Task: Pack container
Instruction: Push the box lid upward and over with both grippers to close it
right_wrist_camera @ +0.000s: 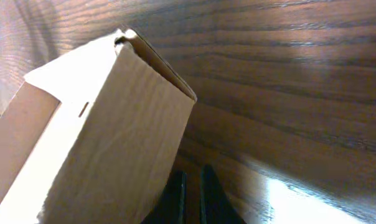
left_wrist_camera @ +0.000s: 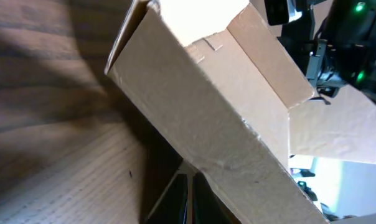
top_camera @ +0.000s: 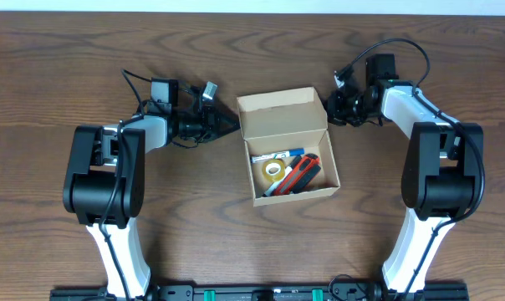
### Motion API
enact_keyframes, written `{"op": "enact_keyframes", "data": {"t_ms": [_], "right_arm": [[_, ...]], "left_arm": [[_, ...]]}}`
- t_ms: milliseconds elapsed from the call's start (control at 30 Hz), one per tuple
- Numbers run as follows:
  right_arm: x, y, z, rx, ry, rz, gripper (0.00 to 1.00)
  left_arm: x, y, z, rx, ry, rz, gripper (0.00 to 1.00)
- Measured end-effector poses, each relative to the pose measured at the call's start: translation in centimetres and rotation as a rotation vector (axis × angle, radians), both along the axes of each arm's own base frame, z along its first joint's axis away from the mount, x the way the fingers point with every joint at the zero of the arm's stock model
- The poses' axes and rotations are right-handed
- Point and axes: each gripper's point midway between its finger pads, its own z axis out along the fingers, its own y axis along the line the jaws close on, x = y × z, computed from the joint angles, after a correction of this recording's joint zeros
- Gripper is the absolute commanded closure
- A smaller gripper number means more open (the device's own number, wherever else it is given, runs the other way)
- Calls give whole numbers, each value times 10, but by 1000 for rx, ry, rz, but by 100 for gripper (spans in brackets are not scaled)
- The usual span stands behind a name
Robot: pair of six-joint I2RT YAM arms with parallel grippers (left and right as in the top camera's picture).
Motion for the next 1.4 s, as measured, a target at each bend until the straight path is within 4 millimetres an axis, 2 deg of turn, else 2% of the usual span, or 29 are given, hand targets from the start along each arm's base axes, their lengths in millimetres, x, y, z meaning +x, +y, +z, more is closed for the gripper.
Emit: {"op": "enact_keyframes", "data": {"t_ms": [267, 500, 933, 1033, 1267, 1400], "right_arm": [[5, 4, 6, 40, -17, -6, 99], [12, 15, 29, 190, -77, 27, 99], [11, 20, 68, 431, -132, 83, 99], [8, 24, 76, 483, -139, 105, 99], [0, 29, 95, 595, -144, 151, 99], [-3, 28, 103, 649, -146, 164, 99]], "left_arm": [[-1, 0, 3, -22, 33, 4, 94], [-4, -4, 12, -68, 24, -26, 94], [-8, -14, 31, -146, -15, -87, 94], [-11, -20, 44, -150, -44, -103, 94], [-19, -30, 102, -153, -158, -128, 94], [-33, -37, 119, -135, -148, -140, 94]]}}
